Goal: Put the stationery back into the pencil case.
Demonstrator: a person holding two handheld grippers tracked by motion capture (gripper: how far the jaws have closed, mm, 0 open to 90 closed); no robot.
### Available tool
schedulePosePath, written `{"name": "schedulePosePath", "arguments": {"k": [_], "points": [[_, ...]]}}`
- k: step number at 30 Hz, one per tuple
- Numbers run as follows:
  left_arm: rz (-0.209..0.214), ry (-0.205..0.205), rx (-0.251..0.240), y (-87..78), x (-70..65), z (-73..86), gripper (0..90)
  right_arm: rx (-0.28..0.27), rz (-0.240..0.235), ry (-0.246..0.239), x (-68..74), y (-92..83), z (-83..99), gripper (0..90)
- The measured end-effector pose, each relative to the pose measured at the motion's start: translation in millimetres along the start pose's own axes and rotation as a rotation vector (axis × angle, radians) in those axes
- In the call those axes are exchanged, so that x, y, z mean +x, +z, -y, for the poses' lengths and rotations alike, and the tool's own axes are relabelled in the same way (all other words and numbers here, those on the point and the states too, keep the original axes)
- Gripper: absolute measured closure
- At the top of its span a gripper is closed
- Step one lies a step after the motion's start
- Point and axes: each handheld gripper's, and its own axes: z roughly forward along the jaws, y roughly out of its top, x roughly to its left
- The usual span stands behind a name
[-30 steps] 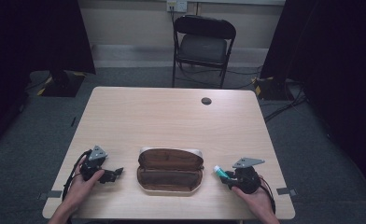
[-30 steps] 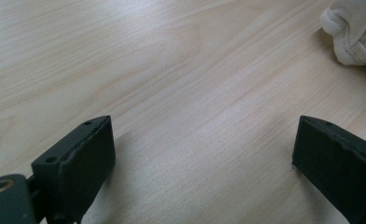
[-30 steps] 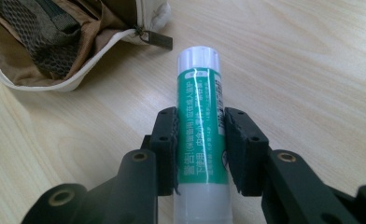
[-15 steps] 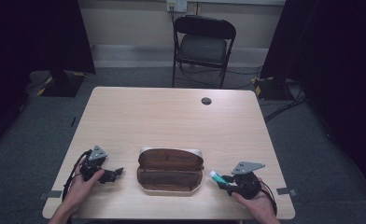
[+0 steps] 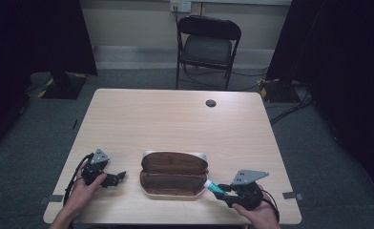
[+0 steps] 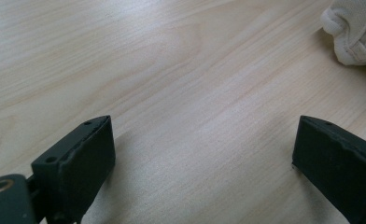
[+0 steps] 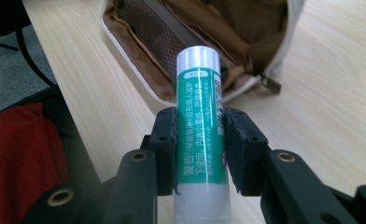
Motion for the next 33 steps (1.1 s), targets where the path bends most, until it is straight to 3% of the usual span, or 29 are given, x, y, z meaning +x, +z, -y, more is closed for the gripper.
{"name": "schedulePosePath", "arguments": {"k": [10, 21, 33], "points": [[0.000, -0.001, 0.002, -0.1, -0.1, 0.1, 5.4, -0.041, -0.051, -0.045, 10.2, 19.4, -34.5, 66.2], [-0.001, 0.000, -0.001, 0.0, -0.1, 0.0, 5.4, -0.070, -0.052, -0.088, 14.9, 37.1, -60.8, 66.2], [0.000, -0.002, -0.001, -0.2, -0.4, 0.3, 5.4, -0.071, -0.098, -0.133, 27.1, 63.9, -90.7, 66.1]]}}
